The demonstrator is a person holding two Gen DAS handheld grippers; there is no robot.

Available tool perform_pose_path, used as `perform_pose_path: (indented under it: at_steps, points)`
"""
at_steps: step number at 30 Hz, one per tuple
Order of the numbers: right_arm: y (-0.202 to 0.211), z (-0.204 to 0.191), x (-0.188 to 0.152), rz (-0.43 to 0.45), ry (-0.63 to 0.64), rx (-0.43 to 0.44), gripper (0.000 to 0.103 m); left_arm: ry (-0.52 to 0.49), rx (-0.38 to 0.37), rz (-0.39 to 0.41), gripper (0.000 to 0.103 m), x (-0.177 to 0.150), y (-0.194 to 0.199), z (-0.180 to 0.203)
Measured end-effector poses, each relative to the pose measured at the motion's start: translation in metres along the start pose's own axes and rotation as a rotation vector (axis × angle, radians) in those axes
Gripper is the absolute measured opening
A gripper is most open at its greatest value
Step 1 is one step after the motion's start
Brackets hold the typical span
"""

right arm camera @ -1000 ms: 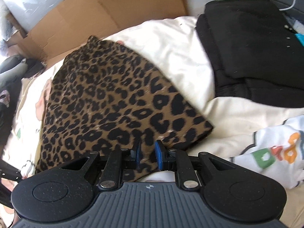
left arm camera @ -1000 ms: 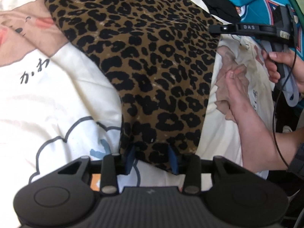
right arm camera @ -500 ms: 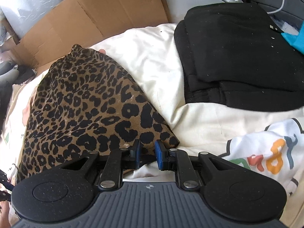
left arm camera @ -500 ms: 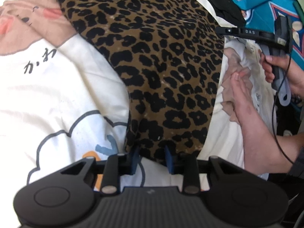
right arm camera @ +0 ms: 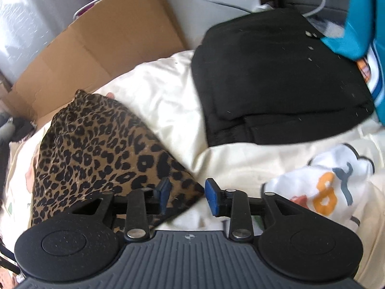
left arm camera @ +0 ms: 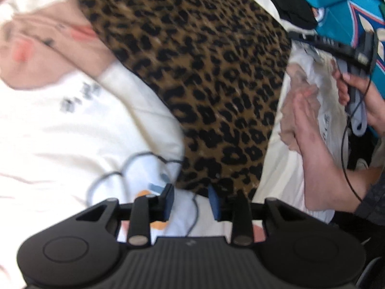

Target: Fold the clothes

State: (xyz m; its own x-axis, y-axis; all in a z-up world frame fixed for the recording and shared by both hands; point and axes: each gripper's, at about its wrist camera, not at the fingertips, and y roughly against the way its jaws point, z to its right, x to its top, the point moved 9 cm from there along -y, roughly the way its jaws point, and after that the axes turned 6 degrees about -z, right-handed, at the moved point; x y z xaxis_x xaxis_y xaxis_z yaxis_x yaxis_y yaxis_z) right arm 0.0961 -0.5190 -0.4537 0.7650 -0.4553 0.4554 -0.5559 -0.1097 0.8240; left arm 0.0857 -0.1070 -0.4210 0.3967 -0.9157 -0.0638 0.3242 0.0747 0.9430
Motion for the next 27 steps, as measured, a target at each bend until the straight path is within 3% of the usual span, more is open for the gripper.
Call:
perform_pose_path:
  at_steps: [6, 12, 19, 27]
  points:
    - [-0.011, 0.007, -0.004, -0.015, -0.085, 0.084, 0.044, 0.044, 0.084, 0.032, 0.037, 0.016, 0.042, -0.017]
    - [-0.021, 0.021, -0.008, -0.019, -0.253, 0.199, 0.05, 0.111, 0.095, 0.06, 0.038, 0.023, 0.065, -0.004]
    - [-0.021, 0.024, -0.007, -0.003, -0.336, 0.26, 0.051, 0.246, 0.036, 0.145, 0.04, 0.024, 0.075, 0.028]
    - [0.006, 0.007, -0.007, 0.064, -0.35, 0.36, 0.05, 0.4, -0.033, 0.24, 0.041, 0.016, 0.067, 0.056]
